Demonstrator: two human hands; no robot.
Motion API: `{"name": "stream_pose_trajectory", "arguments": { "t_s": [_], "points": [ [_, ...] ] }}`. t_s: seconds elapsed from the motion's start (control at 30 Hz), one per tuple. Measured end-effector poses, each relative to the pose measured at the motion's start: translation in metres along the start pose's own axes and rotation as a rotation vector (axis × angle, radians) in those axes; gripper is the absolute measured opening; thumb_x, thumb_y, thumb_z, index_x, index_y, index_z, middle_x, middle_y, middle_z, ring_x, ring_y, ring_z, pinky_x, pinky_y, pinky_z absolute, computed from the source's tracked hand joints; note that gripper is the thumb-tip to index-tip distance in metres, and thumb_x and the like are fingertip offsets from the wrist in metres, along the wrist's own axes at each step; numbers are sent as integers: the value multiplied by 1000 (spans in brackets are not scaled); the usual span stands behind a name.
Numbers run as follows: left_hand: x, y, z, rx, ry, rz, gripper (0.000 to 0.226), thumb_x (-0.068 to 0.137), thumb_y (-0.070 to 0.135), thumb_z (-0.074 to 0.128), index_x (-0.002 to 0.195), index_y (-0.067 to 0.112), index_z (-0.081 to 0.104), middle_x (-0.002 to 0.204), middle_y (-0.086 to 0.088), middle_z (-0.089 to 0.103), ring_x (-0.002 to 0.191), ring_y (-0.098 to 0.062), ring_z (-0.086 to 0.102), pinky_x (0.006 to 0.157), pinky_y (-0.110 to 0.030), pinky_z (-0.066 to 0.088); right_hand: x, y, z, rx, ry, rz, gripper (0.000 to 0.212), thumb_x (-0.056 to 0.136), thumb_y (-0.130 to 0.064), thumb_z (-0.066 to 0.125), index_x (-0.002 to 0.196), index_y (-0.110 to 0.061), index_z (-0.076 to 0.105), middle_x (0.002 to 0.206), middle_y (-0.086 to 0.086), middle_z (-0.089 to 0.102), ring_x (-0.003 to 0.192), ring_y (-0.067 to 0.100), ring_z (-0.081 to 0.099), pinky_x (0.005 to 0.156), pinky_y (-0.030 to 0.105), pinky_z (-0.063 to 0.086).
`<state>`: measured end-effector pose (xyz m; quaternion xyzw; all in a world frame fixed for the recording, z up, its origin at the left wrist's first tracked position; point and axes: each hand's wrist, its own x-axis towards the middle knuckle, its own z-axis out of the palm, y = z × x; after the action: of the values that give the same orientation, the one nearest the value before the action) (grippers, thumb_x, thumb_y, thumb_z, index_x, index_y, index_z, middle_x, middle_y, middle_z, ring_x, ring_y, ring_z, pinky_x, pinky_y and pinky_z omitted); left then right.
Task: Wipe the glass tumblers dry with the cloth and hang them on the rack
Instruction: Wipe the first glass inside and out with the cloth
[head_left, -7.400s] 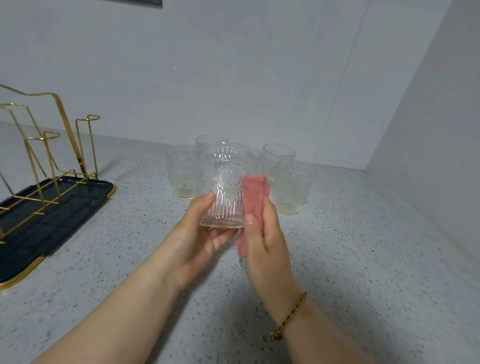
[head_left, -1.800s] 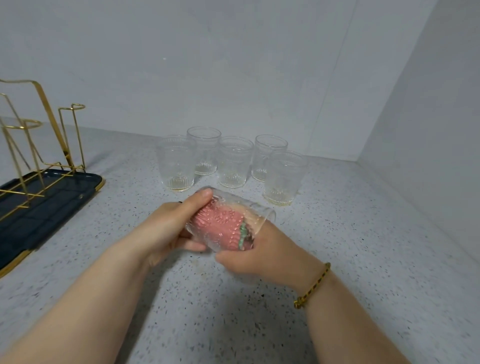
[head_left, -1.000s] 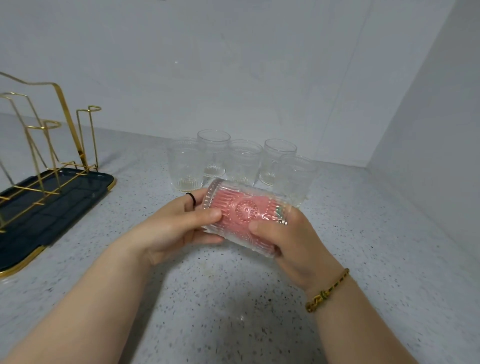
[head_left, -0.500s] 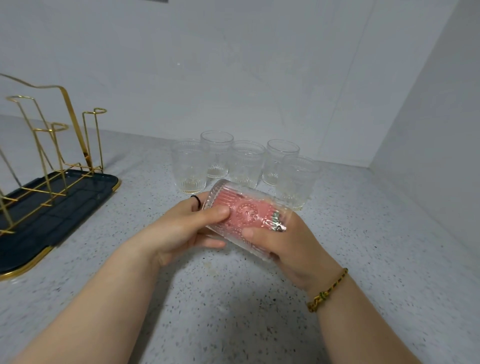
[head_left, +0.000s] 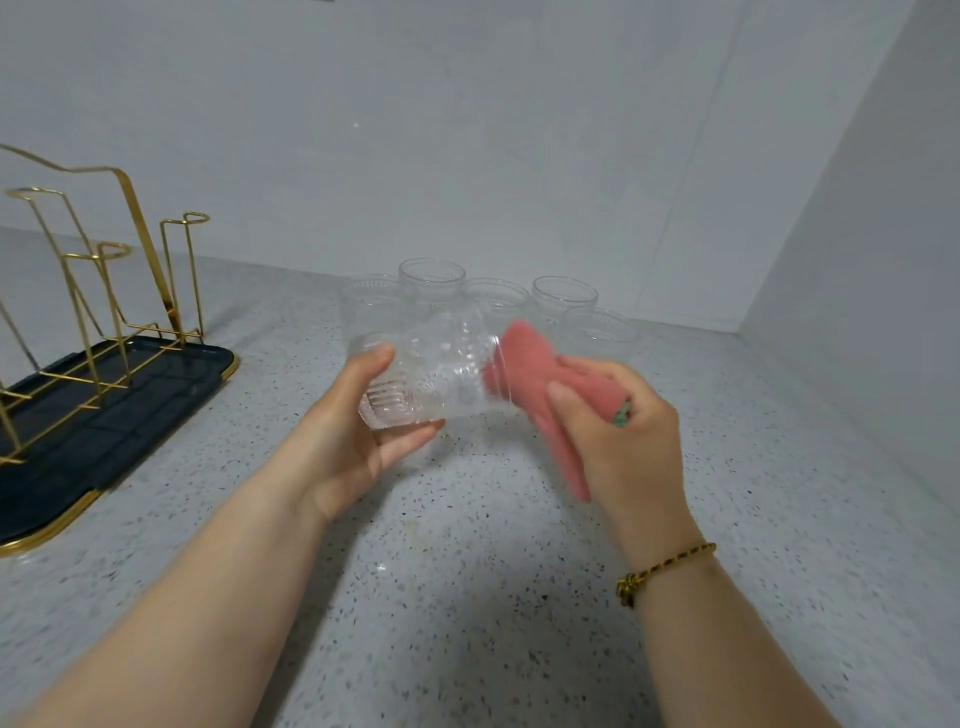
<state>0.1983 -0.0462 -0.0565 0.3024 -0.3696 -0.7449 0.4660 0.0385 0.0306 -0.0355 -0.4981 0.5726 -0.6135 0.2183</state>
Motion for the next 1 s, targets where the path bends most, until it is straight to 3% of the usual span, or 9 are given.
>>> {"name": "stream_pose_trajectory", "arguments": {
  "t_s": [0.1, 0.2, 0.33, 0.43, 0.57, 0.63, 0.7, 0.83, 1.0],
  "points": [
    [2, 2, -2, -182, 36, 48, 53, 62, 35, 60, 110, 15, 51, 104, -14, 61, 73, -26, 70, 63, -28, 58, 3, 9, 2, 322, 189, 280, 18, 81, -13, 62, 79, -31, 59, 92, 4, 67, 82, 19, 64, 63, 24, 53],
    [4, 1, -6, -223, 12, 88, 57, 58, 38, 66, 109, 19, 52, 102, -9, 64, 70, -20, 71, 69, -30, 57, 0, 14, 11, 475, 91, 470, 12, 81, -8, 61, 89, -18, 62, 95, 13, 67, 76, 24, 64, 53, 26, 52],
    [6, -8, -6, 17, -95, 58, 64, 37, 39, 82, 94, 21, 61, 80, 6, 71, 72, -8, 66, 65, -19, 55, -3, 11, 16, 577, 6, 453, 21, 82, -5, 58, 102, -8, 61, 84, 10, 67, 59, 13, 66, 47, 22, 52],
    [3, -13, 0, 252, -181, 20, 57, 46, 38, 75, 96, 15, 61, 81, 6, 71, 77, -8, 64, 63, -16, 50, 1, 10, 10, 691, 81, 402, 25, 83, -3, 56, 108, -8, 59, 91, 9, 67, 65, 11, 67, 54, 21, 55],
    [-7, -20, 8, 515, -321, 37, 37, 44, 41, 67, 76, 23, 71, 80, 11, 74, 79, -3, 68, 75, -13, 50, 3, 9, 7, 682, 60, 310, 26, 83, -3, 55, 109, -10, 58, 92, 5, 67, 75, 12, 66, 68, 22, 56],
    [-8, -24, 10, 522, -296, 55, 43, 40, 45, 65, 77, 24, 70, 81, 12, 74, 79, -2, 68, 82, -21, 48, 2, 9, 8, 668, 67, 301, 29, 84, -3, 54, 112, -10, 57, 95, 6, 67, 78, 13, 66, 71, 23, 55],
    [-7, -25, 11, 468, -265, 97, 47, 39, 45, 64, 79, 22, 68, 77, 11, 74, 75, -1, 68, 76, -18, 48, 3, 12, 8, 647, 113, 359, 29, 85, -3, 53, 113, -9, 57, 99, 8, 66, 81, 15, 65, 68, 21, 55],
    [-2, -25, 11, 340, -189, 225, 74, 26, 60, 80, 87, 19, 70, 92, 7, 74, 92, -5, 66, 84, -19, 44, 1, 18, 15, 696, 45, 556, 24, 88, -6, 49, 111, -3, 57, 88, 12, 64, 73, 19, 61, 59, 25, 53],
    [4, -33, 12, 307, -61, 296, 65, 40, 39, 73, 99, 13, 63, 86, -1, 73, 84, -16, 68, 70, -22, 53, -13, 16, 36, 809, -220, 663, 29, 92, -11, 41, 115, -3, 57, 111, 21, 62, 105, 32, 58, 89, 40, 47]
  ]
}}
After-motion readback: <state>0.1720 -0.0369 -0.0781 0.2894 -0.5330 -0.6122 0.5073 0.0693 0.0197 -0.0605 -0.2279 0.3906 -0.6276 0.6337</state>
